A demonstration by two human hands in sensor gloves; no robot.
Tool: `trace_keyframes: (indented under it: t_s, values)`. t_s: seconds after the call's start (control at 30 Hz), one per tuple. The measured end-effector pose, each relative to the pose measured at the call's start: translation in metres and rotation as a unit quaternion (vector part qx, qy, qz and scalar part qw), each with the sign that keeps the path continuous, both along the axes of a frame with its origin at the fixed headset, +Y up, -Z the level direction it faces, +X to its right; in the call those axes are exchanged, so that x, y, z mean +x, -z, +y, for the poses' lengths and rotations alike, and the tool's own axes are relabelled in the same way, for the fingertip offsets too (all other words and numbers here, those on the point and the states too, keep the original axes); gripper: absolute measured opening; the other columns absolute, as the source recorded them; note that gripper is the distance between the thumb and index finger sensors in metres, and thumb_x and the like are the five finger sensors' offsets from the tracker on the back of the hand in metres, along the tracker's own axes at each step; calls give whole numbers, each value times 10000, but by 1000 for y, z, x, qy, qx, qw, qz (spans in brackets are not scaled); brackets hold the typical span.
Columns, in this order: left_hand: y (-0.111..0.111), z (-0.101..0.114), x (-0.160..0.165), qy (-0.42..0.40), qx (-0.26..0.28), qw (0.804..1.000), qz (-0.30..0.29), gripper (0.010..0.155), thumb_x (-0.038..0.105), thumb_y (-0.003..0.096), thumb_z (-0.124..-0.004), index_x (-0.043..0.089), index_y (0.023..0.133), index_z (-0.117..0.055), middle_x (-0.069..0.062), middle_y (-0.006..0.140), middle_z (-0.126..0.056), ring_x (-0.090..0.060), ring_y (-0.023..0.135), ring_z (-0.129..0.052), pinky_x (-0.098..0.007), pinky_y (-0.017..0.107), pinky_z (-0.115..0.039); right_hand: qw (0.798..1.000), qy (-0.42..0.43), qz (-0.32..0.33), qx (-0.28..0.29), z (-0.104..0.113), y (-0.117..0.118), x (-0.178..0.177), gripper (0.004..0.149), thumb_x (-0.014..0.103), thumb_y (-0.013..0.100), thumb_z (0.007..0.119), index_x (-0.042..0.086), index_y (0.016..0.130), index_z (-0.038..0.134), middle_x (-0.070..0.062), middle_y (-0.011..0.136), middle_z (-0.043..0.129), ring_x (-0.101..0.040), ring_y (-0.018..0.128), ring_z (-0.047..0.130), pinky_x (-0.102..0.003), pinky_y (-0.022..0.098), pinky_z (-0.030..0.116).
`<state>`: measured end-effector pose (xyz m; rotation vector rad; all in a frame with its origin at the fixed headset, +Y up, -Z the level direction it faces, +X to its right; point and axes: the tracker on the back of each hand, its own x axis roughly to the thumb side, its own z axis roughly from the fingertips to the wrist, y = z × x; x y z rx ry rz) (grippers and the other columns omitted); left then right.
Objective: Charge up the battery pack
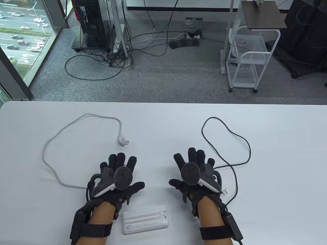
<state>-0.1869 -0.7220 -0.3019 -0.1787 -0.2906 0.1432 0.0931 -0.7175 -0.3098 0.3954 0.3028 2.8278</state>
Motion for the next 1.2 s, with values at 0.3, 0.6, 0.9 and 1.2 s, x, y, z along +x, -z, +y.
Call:
trace_keyframes:
  t_s: [0.3,0.6,0.9,1.2]
  values:
    - [0,0,0,3,-19,1000,4,1034,797,440,-578,242,1179,-115,-257,1184,-59,-557,1056,-138,-771,675,-226,1000,3,-3,5,2,-1,2,909,607,440,696,345,1043,68,-228,1092,-117,-588,978,-33,-831,608,60]
    - [0,3,-5,4,-17,1000,15,1031,796,441,-579,239,1182,-129,-260,1186,-74,-557,1059,-159,-769,677,-236,1000,-3,-6,-7,1,-1,3,902,604,446,691,344,1044,67,-230,1090,-118,-590,977,-27,-831,607,62]
    - [5,0,-31,39,2,997,67,1038,770,412,-722,213,1192,-325,-233,1210,-320,-520,1076,-420,-739,700,-406,1000,-9,1,-26,1,-9,2,901,597,454,688,335,1043,60,-244,1092,-105,-600,981,-2,-834,607,82]
    - [11,-10,-57,22,-11,993,116,1041,748,390,-798,177,1178,-431,-178,1181,-512,-487,1053,-559,-718,703,-467,999,-6,-11,-41,2,-14,6,897,595,459,685,330,1045,60,-248,1095,-96,-605,980,23,-834,608,91]
